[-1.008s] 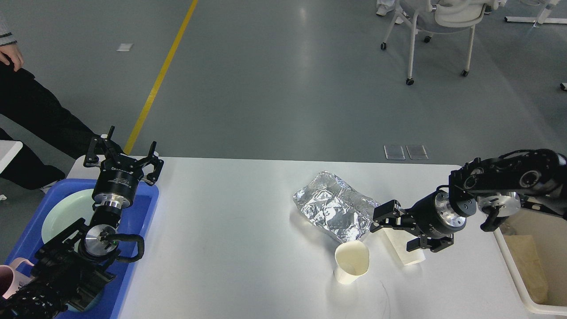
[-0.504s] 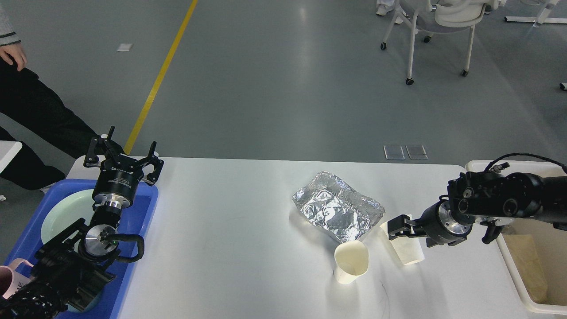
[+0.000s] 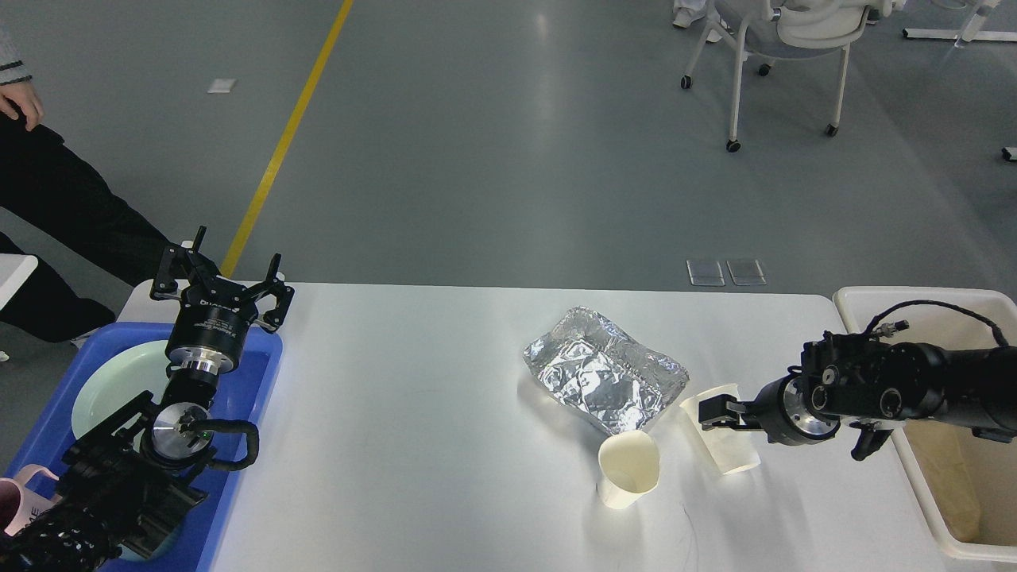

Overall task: Tidy desktop
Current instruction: 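Reach the right gripper to the paper cup nearer the bin and grasp it, then lift the paper cup and drop it into the white bin, then swing the right gripper back toward the foil tray, then lower the right gripper onto the remaining paper cup and grasp it, then lift the paper cup and release it into the white bin, then raise the right gripper up away from the bin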

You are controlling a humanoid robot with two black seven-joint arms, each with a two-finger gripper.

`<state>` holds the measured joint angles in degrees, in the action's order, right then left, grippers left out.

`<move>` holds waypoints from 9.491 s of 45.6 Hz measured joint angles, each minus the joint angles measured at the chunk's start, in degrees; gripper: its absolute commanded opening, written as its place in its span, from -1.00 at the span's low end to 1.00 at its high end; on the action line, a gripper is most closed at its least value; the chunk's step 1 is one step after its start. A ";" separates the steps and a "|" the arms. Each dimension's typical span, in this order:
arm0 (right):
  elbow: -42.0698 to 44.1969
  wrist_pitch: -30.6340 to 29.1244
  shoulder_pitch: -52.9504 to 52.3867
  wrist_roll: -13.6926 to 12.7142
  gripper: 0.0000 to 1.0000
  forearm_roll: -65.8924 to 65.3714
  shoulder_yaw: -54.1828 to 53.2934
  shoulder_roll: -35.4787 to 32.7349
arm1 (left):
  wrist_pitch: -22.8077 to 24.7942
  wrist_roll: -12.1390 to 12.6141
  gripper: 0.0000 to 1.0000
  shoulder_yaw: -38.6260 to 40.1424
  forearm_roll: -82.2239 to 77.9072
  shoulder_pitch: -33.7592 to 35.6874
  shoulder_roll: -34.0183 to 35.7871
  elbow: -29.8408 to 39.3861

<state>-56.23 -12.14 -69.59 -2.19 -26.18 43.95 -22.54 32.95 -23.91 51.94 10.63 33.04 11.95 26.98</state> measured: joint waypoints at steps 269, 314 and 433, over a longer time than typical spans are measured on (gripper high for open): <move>-17.77 2.26 -4.10 1.21 -0.14 23.29 -1.97 0.33 | 0.01 0.00 0.94 0.00 0.01 0.00 0.00 0.00; -23.15 5.79 -7.27 1.92 -1.00 22.49 -4.39 -8.75 | 0.00 0.00 0.94 0.00 0.01 0.00 0.00 0.00; 34.23 -14.86 -7.03 -2.75 1.00 23.42 -4.93 -4.63 | -0.08 0.00 0.94 0.00 0.08 0.00 0.00 0.00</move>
<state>-22.00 -27.00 -76.61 -4.94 -2.76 39.02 -27.17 32.87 -23.91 51.94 10.71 33.05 11.95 26.98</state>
